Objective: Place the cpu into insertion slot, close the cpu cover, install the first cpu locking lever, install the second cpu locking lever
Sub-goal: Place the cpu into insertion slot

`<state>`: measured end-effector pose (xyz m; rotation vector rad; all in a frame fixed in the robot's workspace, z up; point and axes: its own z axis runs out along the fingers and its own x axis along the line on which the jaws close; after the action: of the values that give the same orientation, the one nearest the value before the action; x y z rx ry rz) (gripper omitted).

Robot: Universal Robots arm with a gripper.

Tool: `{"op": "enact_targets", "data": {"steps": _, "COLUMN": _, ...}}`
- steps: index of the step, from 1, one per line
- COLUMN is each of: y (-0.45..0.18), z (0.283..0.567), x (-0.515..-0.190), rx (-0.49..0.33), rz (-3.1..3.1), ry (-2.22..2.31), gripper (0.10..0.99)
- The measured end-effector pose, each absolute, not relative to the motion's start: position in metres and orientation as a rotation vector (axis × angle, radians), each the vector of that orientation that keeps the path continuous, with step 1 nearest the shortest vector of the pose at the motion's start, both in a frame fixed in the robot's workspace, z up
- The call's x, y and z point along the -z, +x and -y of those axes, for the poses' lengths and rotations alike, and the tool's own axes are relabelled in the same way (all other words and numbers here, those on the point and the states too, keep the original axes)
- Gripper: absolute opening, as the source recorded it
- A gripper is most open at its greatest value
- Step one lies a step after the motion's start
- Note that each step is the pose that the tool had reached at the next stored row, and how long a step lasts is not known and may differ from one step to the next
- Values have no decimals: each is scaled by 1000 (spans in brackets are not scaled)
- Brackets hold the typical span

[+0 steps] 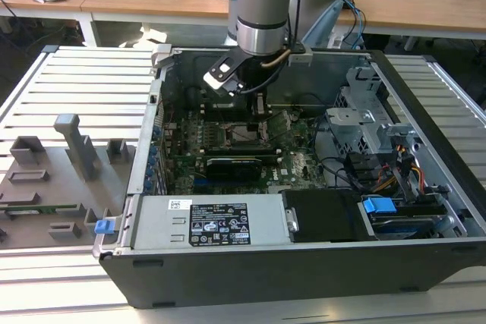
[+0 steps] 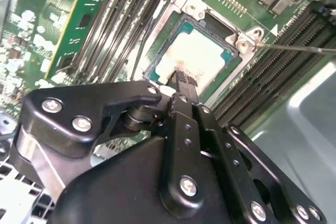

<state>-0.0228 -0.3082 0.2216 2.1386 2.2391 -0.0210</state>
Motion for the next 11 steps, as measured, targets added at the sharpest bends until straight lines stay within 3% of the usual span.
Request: {"op": "enact_targets", "data": {"steps": 11, "y": -23, "z": 308, "x": -257, "rx": 25, "rz": -2237, "ry": 2137, "gripper": 106}}
